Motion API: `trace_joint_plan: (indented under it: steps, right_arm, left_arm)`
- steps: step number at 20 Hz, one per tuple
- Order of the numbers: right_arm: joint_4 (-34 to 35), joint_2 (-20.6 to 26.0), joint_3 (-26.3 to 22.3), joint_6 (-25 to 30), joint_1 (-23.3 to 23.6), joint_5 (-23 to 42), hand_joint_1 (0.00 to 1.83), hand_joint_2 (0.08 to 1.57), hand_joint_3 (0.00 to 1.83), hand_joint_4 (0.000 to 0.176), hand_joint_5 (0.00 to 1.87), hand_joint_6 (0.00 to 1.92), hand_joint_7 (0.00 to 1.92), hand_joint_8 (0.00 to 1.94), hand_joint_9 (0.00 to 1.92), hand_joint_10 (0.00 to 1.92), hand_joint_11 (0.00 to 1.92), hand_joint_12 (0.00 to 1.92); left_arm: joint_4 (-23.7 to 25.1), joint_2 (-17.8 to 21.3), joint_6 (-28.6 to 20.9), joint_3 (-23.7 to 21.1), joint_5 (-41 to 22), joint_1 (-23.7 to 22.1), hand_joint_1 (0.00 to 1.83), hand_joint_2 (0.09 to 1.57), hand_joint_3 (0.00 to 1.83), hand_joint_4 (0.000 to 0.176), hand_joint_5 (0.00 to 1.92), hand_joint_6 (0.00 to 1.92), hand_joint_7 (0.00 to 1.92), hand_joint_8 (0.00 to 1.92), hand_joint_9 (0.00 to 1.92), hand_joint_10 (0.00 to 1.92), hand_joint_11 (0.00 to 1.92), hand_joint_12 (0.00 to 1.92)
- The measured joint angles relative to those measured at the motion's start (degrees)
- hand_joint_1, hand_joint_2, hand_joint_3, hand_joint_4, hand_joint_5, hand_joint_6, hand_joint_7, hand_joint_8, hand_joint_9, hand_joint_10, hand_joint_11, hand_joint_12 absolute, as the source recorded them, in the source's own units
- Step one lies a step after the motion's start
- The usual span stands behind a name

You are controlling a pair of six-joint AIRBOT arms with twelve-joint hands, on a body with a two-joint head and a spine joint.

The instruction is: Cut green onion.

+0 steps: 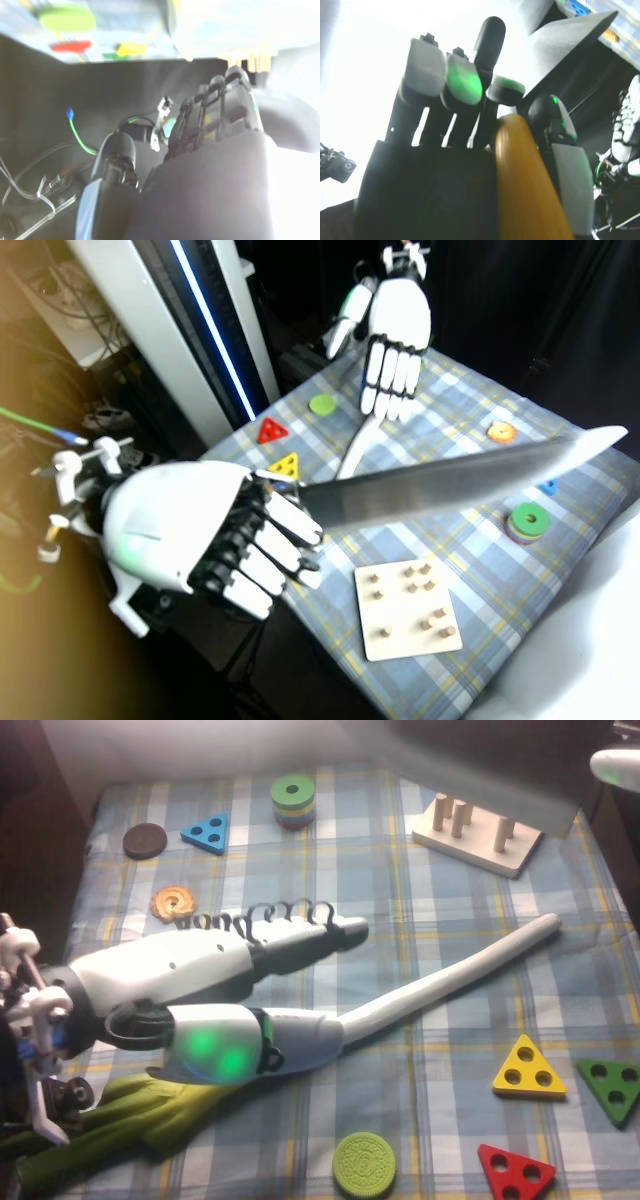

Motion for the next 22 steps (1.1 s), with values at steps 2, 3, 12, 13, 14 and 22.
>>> trace_joint_plan:
  steps: [2,3,12,13,14,22]
  right_arm:
    - [0.22,-0.17,0.98,-0.09,1.11,-2.49,0.19,1.51,0.0,0.0,1.08,1.92,1.3,1.94,1.39,1.92,1.42,1.92]
    - [0.04,-0.2,1.22,-0.09,1.49,-3.39,0.19,1.52,0.01,0.0,1.08,1.92,1.3,1.94,1.39,1.92,1.43,1.92]
    - [-7.32,-2.19,4.63,0.07,7.78,-14.71,0.2,1.47,0.0,0.047,1.02,1.92,1.27,1.94,1.39,1.92,1.46,1.92]
    - [-7.85,-2.25,4.85,0.04,8.15,-15.52,0.2,1.48,0.0,0.111,0.98,1.92,1.24,1.94,1.37,1.92,1.44,1.92]
    - [-8.02,-2.29,5.09,0.07,8.17,-15.74,0.21,1.49,0.0,0.127,0.96,1.92,1.23,1.94,1.37,1.92,1.44,1.92]
    - [-12.13,-2.51,5.49,0.15,9.92,-19.06,0.23,1.48,0.0,0.143,1.01,1.92,1.23,1.94,1.33,1.92,1.34,1.92]
  left_arm:
    - [-0.92,1.38,0.02,-0.46,-1.95,0.46,0.0,1.35,0.01,0.0,0.0,0.0,0.0,0.0,0.0,0.0,0.0,0.0]
    - [-1.33,1.86,0.02,-0.46,-2.64,0.44,0.0,1.35,0.01,0.0,0.0,0.0,0.0,0.0,0.0,0.0,0.0,0.0]
    - [-1.73,2.69,0.02,-0.59,-3.72,0.96,0.0,1.35,0.01,0.0,0.0,0.0,0.0,0.0,0.0,0.0,0.0,0.0]
    - [-1.7,2.69,0.02,-0.59,-3.69,0.96,0.0,1.35,0.0,0.0,0.0,0.0,0.0,0.0,0.0,0.0,0.0,0.0]
    - [-1.68,2.69,0.02,-0.59,-3.78,0.96,0.0,1.35,0.0,0.0,0.0,0.0,0.0,0.0,0.0,0.0,0.0,0.0]
    - [-1.75,2.38,0.02,-0.5,-3.5,0.94,0.0,1.35,0.0,0.0,0.0,0.0,0.0,0.0,0.0,0.0,0.0,0.0]
